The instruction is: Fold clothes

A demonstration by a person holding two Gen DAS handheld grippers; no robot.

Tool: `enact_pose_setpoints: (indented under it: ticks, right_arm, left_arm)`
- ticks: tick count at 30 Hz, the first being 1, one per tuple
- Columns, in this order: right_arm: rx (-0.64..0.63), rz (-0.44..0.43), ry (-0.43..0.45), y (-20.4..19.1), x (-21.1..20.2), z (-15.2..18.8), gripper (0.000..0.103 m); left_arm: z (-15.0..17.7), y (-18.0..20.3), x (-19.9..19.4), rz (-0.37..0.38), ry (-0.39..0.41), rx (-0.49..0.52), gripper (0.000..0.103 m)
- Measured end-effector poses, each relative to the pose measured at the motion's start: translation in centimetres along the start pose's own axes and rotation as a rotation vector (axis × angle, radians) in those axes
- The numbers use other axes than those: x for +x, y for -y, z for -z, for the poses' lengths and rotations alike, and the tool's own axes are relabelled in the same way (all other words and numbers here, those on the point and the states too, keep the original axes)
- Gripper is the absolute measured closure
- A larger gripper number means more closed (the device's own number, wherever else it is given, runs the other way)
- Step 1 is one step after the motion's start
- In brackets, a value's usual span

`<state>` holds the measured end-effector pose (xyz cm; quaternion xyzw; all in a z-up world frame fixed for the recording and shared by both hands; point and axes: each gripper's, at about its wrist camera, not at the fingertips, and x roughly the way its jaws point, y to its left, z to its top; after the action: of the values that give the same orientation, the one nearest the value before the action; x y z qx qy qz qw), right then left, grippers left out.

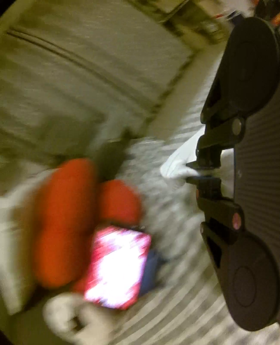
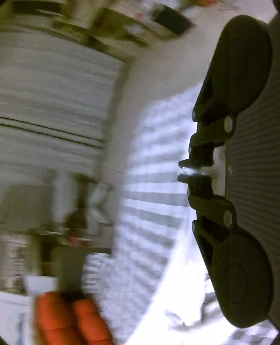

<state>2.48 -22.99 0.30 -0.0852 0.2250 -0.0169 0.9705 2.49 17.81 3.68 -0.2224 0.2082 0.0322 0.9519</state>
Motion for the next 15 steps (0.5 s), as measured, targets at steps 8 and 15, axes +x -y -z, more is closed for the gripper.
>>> enact_pose_setpoints:
  ticks: [8, 15]
  right_arm:
    - [-0.166, 0.112, 0.230, -3.8, -0.7, -2.6, 0.097]
    - [-0.129, 0.197, 0.173, -1.8, 4.5, -3.2, 0.097]
  left_arm:
    - [-1.5, -1.1, 0.0, -0.090, 0.078, -0.011, 0.097]
    - [-1.2, 1.4, 5.4, -0.068, 0.018, 0.044, 0.089]
